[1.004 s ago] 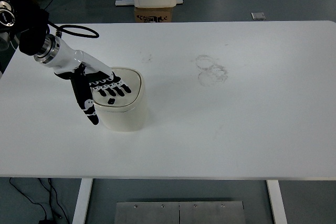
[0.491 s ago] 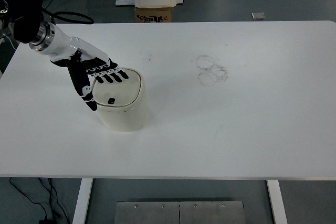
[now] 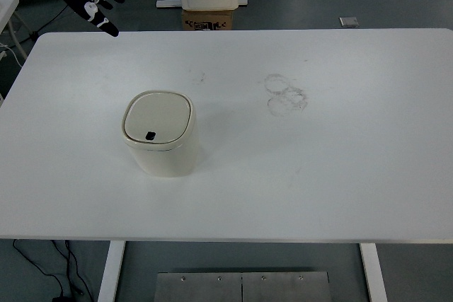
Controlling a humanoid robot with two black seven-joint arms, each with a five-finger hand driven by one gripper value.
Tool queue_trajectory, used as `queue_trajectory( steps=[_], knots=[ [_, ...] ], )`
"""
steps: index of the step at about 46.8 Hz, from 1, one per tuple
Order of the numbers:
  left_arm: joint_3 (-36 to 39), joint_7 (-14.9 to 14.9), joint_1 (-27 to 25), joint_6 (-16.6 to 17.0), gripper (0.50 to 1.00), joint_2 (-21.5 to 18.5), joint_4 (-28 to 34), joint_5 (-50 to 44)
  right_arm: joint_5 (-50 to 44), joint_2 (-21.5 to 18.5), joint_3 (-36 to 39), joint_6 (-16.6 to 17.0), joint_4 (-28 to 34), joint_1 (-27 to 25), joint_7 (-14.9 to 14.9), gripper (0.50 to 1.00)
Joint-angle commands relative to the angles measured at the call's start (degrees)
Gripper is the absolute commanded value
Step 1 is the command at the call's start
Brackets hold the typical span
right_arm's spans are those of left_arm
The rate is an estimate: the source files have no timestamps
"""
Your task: Close trash bin
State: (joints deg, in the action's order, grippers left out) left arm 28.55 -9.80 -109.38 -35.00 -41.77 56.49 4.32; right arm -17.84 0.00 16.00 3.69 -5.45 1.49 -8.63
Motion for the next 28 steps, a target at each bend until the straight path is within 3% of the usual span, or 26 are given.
queue_trajectory(
  steps=[1,13,23,28],
  knots=[
    [-1.6,0.1,1.9,0.0,1.0,-0.9,-2.8,-2.5,0.0,0.0,0.0,0.0,0.0,0.0,0.0,0.991],
    [-9.6,0.3,10.2,0.0,1.0,-1.5,-7.9,-7.7,0.0,0.0,0.0,0.0,0.0,0.0,0.0,0.991],
    [-15.9,0.5,18.2,8.0,1.0,-2.0,-12.5,-12.6,0.0,0.0,0.0,0.0,0.0,0.0,0.0,0.991],
    [-20.7,0.5,22.3,9.7,1.0,-2.1,-15.4,-14.9,0.0,0.0,0.0,0.0,0.0,0.0,0.0,0.991]
  ],
)
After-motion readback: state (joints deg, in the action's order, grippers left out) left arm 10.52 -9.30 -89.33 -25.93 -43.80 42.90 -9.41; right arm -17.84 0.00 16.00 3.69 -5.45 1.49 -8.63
